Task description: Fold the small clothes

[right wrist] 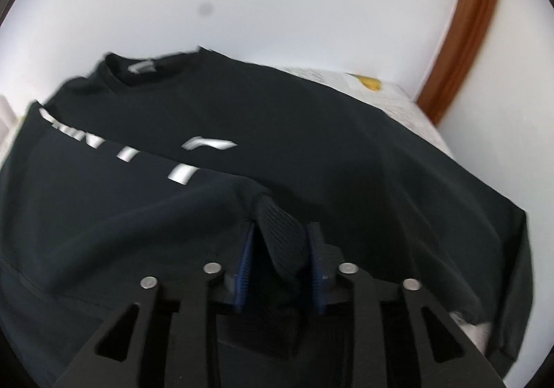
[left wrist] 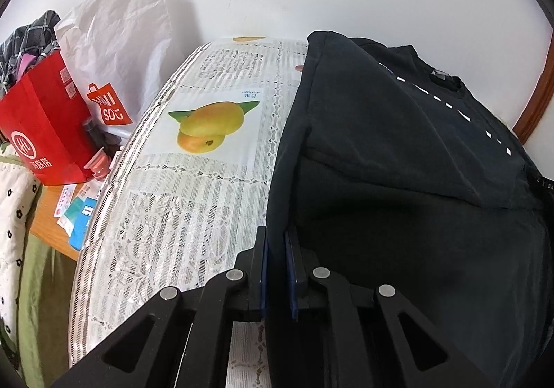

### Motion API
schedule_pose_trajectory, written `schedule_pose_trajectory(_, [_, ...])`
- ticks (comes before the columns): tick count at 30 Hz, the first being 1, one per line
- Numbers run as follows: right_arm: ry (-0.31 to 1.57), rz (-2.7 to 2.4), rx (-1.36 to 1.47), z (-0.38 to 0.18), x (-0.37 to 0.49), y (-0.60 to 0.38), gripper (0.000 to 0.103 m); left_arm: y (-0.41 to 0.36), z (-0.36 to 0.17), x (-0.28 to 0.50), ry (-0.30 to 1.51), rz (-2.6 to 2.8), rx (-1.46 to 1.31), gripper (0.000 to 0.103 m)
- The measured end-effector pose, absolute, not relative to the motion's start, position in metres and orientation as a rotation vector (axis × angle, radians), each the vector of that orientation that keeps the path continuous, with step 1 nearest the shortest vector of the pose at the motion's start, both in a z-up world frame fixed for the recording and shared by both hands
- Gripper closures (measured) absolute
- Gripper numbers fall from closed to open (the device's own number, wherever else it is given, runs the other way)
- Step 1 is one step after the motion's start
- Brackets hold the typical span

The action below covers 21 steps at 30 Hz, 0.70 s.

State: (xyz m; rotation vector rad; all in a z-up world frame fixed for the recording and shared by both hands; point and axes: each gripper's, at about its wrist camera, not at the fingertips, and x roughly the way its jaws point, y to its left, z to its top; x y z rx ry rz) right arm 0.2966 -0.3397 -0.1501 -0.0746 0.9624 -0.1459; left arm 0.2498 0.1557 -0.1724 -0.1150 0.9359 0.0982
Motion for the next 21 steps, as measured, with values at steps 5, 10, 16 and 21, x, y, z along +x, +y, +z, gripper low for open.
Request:
schedule_pose_trajectory(5, [0.999,-0.105,-0.001,-0.154,0.272,-0.354,0.039,0.155,-0.171,0.241,0.943,0.078,-0.137,0.087])
schedule_pose_trajectory(10, [0.987,-0.075,0.058,-0.165,0.265,-0.353,0.059,0.148,-0.171,0.235,0.948,0.067,-0.109,0.078])
schedule_pose_trajectory(16, [0.921,0.004,0.059,-0.142,0.256,-0.35,0.098,0.151,-0.171,0.231,0.954,0.091,-0.12,0.077])
schedule_pose_trajectory(21, [0.988,-0.049,0.092,-0.146,0.25,-0.367,0.097,0.152,-0.17,0.227,0.964,0.1,-0.109,0.068])
